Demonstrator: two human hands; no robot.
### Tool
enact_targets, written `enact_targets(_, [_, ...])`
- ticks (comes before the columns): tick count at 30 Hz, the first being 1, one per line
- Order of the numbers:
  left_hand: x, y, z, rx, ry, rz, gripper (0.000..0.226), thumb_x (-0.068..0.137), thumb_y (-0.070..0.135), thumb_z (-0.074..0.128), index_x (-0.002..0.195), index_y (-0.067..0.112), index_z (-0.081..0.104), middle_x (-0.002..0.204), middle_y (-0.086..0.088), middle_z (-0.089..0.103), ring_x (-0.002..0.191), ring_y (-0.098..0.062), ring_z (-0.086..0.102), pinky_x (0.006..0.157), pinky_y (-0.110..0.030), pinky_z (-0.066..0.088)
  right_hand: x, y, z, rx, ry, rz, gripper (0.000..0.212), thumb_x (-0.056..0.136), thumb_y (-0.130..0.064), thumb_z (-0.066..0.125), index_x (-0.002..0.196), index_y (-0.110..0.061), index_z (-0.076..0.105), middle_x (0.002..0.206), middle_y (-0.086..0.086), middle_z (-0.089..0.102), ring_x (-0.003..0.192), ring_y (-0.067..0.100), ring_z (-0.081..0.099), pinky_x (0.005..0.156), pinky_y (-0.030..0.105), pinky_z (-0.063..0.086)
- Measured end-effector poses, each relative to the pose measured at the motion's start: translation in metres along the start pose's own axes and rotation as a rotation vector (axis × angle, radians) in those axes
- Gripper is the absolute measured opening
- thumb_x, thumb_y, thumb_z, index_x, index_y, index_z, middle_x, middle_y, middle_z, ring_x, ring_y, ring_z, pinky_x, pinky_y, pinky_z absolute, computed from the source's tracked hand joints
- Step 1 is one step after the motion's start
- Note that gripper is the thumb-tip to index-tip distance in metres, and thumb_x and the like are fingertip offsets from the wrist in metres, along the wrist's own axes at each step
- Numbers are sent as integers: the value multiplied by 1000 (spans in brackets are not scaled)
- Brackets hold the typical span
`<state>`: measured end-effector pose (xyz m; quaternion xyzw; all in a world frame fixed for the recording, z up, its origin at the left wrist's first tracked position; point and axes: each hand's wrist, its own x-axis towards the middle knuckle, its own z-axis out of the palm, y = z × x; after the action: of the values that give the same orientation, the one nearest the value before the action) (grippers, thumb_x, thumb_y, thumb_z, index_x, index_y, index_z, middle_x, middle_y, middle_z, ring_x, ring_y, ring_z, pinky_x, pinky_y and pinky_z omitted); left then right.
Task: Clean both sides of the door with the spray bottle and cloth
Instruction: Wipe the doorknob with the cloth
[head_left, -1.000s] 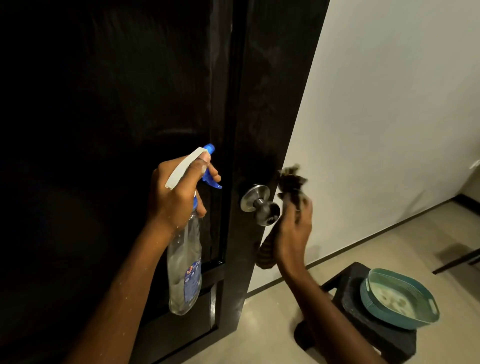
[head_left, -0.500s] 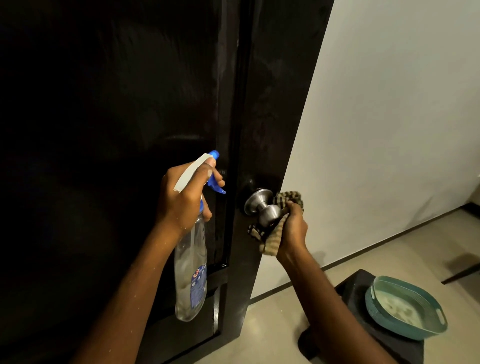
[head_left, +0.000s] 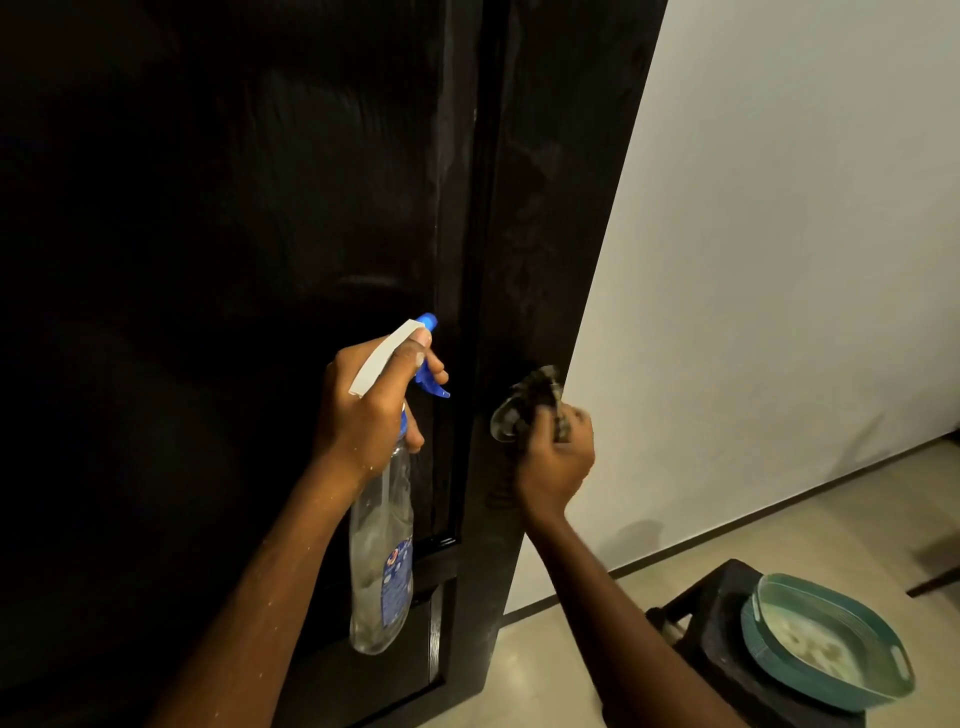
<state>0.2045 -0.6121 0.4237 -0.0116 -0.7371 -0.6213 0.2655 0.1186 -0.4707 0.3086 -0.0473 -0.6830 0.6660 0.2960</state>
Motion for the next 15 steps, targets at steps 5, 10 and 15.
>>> enact_targets(5, [-3, 5, 0, 3, -1, 16, 45, 92, 41, 44, 81, 3, 65, 82, -8, 72, 33, -26, 53, 38, -26, 45, 27, -27, -13, 664, -17, 888, 21, 95, -30, 59, 98, -12, 68, 102, 9, 68, 89, 32, 67, 84, 47, 56])
enact_targets(10, [-4, 5, -2, 50, 8, 25, 45, 93, 42, 43, 79, 5, 66, 80, -6, 73, 33, -28, 54, 40, -27, 46, 12, -19, -19, -232, -322, -421, 28, 87, -45, 56, 94, -23, 71, 105, -3, 60, 108, 28, 55, 83, 38, 52])
enact_targets(15, [-9, 3, -4, 36, 14, 8, 46, 92, 42, 43, 80, 3, 65, 81, -8, 72, 33, -26, 53, 39, -25, 45, 12, 41, -30, -936, -406, -1302, 41, 87, -54, 59, 94, -19, 79, 110, 2, 66, 115, 28, 51, 104, 59, 36])
